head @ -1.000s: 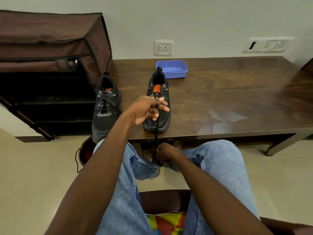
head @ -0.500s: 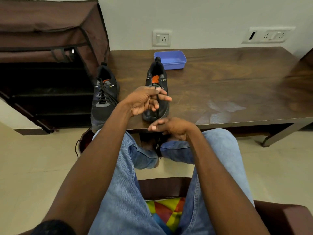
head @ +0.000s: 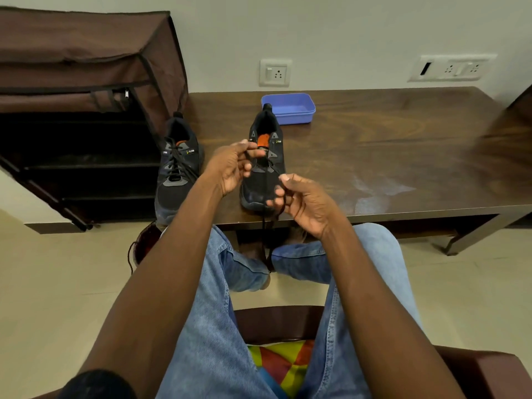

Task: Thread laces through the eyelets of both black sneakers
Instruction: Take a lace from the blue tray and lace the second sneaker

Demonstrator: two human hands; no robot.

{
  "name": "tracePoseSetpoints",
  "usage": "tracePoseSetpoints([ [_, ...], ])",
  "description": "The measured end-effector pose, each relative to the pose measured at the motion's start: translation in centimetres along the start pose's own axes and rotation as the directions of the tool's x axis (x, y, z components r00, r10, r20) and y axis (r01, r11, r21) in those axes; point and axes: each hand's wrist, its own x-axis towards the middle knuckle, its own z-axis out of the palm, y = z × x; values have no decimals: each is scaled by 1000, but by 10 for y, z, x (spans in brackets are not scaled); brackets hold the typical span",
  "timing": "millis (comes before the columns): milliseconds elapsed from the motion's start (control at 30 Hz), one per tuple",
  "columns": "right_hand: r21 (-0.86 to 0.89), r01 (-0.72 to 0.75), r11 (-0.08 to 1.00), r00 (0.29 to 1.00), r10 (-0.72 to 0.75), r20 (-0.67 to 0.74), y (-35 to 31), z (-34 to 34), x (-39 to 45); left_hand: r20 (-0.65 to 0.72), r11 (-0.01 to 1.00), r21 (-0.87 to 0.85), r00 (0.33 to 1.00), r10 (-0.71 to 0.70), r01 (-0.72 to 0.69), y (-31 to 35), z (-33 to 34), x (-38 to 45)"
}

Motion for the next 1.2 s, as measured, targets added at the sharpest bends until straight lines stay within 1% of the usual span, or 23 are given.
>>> tracePoseSetpoints([
  [33, -27, -22, 999, 999, 23, 32, -3, -2, -3, -87, 1000, -30, 996, -12, 9, -1, -2, 3],
  [100, -249, -98, 964, 982, 135, 134, -5, -10, -7, -200, 993, -115, 979, -22, -2, -3, -1, 6],
  [167, -448, -168, 878, 914, 309, 264, -4, -16, -9, -251, 984, -171, 968, -1, -43, -3, 0, 10],
  [233, -498, -203, 843, 845, 408, 347, -2, -19, -9, -204, 983, -180, 979, 5, -42, -4, 1, 11],
  [267, -506, -226, 832, 830, 437, 347, 0, -20, -8, -137, 984, -177, 991, 2, -27, -4, 2, 8],
  [333, -587, -291, 755, 815, 517, 261, 5, -19, -5, -6, 992, -128, 1000, 10, -11, -2, 3, 1],
  [367, -674, -321, 665, 801, 571, 182, 9, -20, -3, 36, 995, -99, 999, 29, -25, -1, 3, -2],
  [433, -853, -354, 384, 745, 667, -8, 22, -21, 1, 66, 991, -106, 994, 82, -75, 1, 2, -4],
  [467, -896, -367, 250, 714, 693, -99, 31, -22, 5, 50, 985, -139, 993, 111, -103, 2, 1, -2],
  [500, -909, -384, 162, 698, 695, -171, 40, -24, 9, 21, 978, -163, 991, 136, -130, 2, 0, -1],
  [533, -907, -405, 119, 699, 680, -223, 50, -27, 13, -6, 973, -172, 988, 155, -154, 2, 0, -1],
  [600, -892, -446, 77, 700, 651, -294, 67, -35, 19, -42, 966, -182, 983, 178, -183, -1, 2, -1],
  [700, -883, -467, -59, 628, 681, -378, 87, -46, 17, -89, 938, -248, 970, 226, -241, -1, 4, -1],
  [733, -872, -482, -84, 618, 673, -406, 93, -47, 16, -113, 931, -256, 965, 237, -259, 0, 3, -1],
  [833, -846, -529, -65, 636, 629, -446, 102, -46, 13, -172, 923, -275, 958, 228, -269, 0, -2, 0],
  [900, -830, -556, -57, 624, 631, -461, 103, -45, 14, -173, 920, -285, 958, 227, -270, 0, -4, 1],
  [967, -828, -555, -79, 603, 648, -466, 102, -47, 12, -181, 935, -242, 959, 218, -259, 0, -3, 2],
  [1000, -832, -545, -104, 592, 654, -470, 102, -49, 12, -194, 952, -188, 959, 207, -244, 0, -3, 4],
  [1067, -852, -510, -120, 597, 663, -451, 99, -48, 13, -233, 982, 10, 955, 184, -187, -2, -3, 7],
  [1100, -864, -497, -79, 622, 662, -418, 95, -45, 13, -255, 977, 142, 948, 192, -160, -4, -4, 8],
  [1133, -882, -472, -11, 678, 635, -371, 87, -41, 16, -284, 945, 296, 933, 224, -137, -6, -5, 9],
  [1167, -893, -445, 65, 735, 596, -323, 76, -36, 17, -306, 875, 470, 909, 283, -114, -10, -6, 8],
  [1200, -898, -414, 150, 789, 551, -272, 62, -30, 17, -313, 760, 644, 876, 367, -88, -14, -7, 7],
])
